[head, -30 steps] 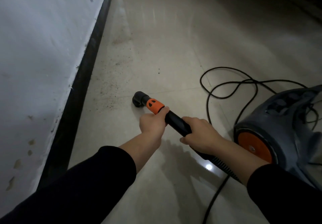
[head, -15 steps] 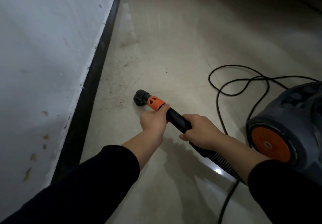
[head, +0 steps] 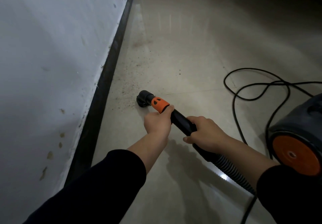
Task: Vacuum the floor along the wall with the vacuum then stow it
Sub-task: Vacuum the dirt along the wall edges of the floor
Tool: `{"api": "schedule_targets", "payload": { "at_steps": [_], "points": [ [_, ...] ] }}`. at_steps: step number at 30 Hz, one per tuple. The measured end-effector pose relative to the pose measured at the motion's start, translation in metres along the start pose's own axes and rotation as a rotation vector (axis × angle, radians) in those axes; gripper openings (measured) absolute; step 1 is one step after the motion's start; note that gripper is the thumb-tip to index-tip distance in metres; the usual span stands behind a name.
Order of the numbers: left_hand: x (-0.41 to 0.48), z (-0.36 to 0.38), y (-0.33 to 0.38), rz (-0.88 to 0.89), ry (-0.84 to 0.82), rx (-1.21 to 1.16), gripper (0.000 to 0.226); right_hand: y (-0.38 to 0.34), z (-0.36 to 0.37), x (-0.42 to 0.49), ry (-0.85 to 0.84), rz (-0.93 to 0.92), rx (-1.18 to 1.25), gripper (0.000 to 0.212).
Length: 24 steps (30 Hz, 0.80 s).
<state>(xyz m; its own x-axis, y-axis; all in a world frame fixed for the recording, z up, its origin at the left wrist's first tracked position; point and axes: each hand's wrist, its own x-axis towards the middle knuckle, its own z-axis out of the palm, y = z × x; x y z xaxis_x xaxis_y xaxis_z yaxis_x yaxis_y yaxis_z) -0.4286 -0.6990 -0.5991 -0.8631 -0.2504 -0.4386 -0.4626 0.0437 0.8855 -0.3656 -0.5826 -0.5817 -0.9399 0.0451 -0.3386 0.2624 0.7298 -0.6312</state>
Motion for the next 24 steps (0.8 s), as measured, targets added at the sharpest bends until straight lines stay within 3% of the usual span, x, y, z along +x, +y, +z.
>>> {"api": "schedule_targets", "payload": {
  "at_steps": [24],
  "points": [
    [0.012,-0.047,0.002,-0.056,0.071,-0.046,0.032,-0.039,0.019,0.007,-0.097,-0.034,0.017,0.024]
  ]
}}
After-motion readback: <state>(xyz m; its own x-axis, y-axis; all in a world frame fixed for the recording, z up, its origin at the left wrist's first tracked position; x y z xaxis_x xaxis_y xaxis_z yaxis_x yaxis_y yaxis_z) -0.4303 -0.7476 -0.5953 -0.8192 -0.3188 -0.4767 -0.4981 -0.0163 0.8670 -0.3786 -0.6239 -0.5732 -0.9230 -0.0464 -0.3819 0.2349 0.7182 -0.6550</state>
